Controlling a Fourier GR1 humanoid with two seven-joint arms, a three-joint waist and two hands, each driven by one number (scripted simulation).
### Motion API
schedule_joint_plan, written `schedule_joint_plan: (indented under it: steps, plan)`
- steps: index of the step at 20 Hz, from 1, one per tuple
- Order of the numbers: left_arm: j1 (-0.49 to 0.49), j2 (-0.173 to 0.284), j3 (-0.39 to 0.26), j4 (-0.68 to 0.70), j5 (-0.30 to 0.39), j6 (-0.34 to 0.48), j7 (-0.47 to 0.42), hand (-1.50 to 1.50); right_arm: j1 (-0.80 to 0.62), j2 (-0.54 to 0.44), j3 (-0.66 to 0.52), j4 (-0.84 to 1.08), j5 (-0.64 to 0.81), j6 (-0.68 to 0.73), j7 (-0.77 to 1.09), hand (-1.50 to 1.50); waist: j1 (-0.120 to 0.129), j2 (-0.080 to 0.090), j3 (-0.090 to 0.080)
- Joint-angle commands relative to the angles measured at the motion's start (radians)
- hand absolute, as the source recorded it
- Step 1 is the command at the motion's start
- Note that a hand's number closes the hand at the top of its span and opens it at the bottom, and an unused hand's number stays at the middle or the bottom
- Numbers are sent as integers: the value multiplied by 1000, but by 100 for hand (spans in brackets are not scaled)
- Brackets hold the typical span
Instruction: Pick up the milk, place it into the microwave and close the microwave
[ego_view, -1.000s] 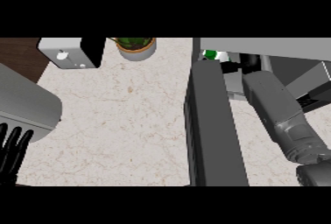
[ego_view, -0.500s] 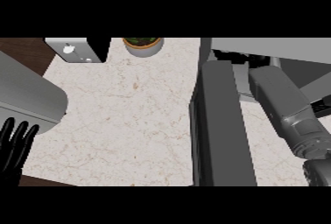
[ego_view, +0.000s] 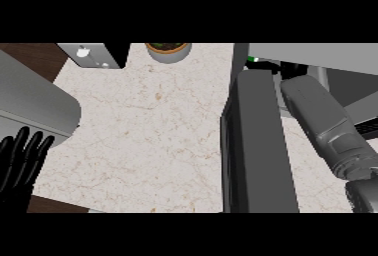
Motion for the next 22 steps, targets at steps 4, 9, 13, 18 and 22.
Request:
schedule_joint_plan:
  steps: [4,9,13,18,22]
  plan:
    - [-36,-8,-26,28,-28,6,1,-150,-22,28,-40,8,-43,177,24,-150,-7,1,3]
    - [-52,-17,-44,18,-41,19,15,-150,-18,51,-62,2,-60,202,11,-150,-6,-3,4]
    - [-46,-29,-68,21,-79,27,8,-150,-3,50,-66,16,-60,218,21,-150,-19,-13,2]
    - [-56,-38,-87,31,-99,32,6,-150,29,36,-72,12,-61,232,-7,-150,-26,-12,2]
    - [-58,-52,-118,40,-124,37,13,-150,29,12,-81,1,-68,248,-16,-150,-36,-16,2]
